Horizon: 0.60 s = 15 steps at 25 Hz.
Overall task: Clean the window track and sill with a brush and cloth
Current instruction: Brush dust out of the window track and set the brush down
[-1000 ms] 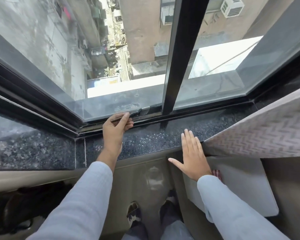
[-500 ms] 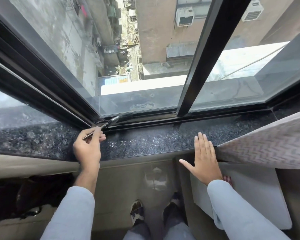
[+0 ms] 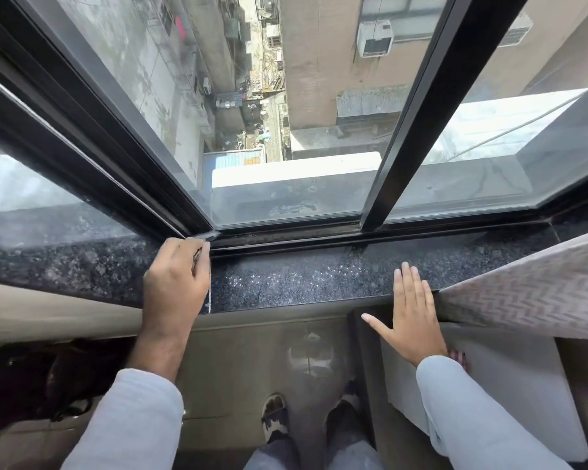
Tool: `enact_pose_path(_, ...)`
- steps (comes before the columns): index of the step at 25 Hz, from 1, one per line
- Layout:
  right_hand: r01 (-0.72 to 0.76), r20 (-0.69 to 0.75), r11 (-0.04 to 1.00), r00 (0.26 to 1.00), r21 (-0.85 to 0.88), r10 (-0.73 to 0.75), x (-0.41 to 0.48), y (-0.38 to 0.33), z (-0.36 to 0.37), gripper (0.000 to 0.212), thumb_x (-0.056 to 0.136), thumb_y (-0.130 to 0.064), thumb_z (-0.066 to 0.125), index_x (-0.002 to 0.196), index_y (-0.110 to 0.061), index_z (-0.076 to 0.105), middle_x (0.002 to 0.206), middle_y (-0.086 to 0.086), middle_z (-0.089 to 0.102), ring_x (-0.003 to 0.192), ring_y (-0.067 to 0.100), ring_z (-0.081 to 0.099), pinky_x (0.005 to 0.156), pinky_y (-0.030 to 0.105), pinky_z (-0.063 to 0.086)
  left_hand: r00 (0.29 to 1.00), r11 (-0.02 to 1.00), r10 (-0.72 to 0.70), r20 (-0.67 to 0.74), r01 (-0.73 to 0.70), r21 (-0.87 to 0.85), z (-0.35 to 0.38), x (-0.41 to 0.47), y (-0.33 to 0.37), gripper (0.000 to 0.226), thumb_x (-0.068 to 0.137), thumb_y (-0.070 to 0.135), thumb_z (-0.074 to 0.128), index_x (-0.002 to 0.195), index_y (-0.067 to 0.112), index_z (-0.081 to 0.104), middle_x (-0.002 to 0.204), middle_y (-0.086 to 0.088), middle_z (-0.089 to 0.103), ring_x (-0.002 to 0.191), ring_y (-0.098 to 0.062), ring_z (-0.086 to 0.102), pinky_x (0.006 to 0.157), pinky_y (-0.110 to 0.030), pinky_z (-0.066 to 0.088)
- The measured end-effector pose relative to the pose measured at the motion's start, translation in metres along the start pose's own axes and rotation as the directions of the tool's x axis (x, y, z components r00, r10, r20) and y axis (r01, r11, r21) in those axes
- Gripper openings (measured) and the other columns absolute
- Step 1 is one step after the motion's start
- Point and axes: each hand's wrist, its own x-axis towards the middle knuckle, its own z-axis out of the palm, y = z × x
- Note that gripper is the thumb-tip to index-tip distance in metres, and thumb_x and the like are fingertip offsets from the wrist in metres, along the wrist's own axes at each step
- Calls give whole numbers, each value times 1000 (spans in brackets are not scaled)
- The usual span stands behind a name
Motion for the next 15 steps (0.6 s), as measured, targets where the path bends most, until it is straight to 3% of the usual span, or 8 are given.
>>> enact_pose_path(2, 0, 7, 1000, 1000, -3, 0, -1, 0, 0, 117, 89, -87, 34, 166, -2, 8, 177, 16, 4, 165, 31, 2, 132, 55, 14, 997, 998, 33, 68, -37, 55, 14, 8, 8, 13, 100, 14, 64, 93, 6, 70, 84, -11, 63, 69, -33, 63, 65, -47, 60)
enact_pose_path(5, 3, 7, 1000, 1000, 5, -3, 0, 1, 0, 117, 89, -87, 35, 166, -2, 7, 178, 16, 3, 165, 31, 0, 132, 54, 13, 984, 992, 82, 156, -95, 80, 31, 20, 25, 17, 99, 15, 65, 86, 5, 67, 80, -11, 59, 59, -36, 59, 53, -44, 58)
enact_pose_path(8, 2, -11, 1000, 1000, 9, -2, -1, 1, 1, 117, 90, -86, 37, 166, -2, 7, 178, 16, 3, 165, 31, 0, 132, 54, 14, 958, 978, 195, 208, -206, 31, 46, 21, 51, 13, 95, 8, 69, 83, 5, 65, 81, -11, 62, 57, -36, 60, 50, -41, 56)
enact_pose_path(11, -2, -19, 1000, 1000, 4, 2, -2, 2, 1, 117, 90, -86, 37, 166, -2, 7, 178, 16, 2, 165, 31, 0, 132, 54, 15, 923, 959, 284, 260, -267, -99, 62, 12, 91, 12, 88, -2, 72, 84, 6, 65, 87, -9, 64, 61, -25, 60, 55, -30, 53)
enact_pose_path(13, 2, -20, 1000, 1000, 1, -2, -1, 2, 1, 117, 90, -86, 37, 166, -2, 7, 178, 16, 2, 165, 31, 0, 132, 54, 16, 937, 949, 274, 218, -227, -218, 68, 10, 116, 9, 91, 1, 73, 85, 6, 67, 86, -6, 64, 63, -16, 54, 61, -16, 45)
enact_pose_path(15, 3, -8, 1000, 1000, -1, -3, -1, 2, 0, 117, 90, -87, 37, 166, -3, 6, 178, 15, 0, 165, 30, -1, 132, 54, 15, 981, 923, 148, 129, -90, -374, 70, 10, 131, 5, 96, 12, 72, 93, 8, 73, 85, -3, 68, 67, -14, 60, 64, -19, 50)
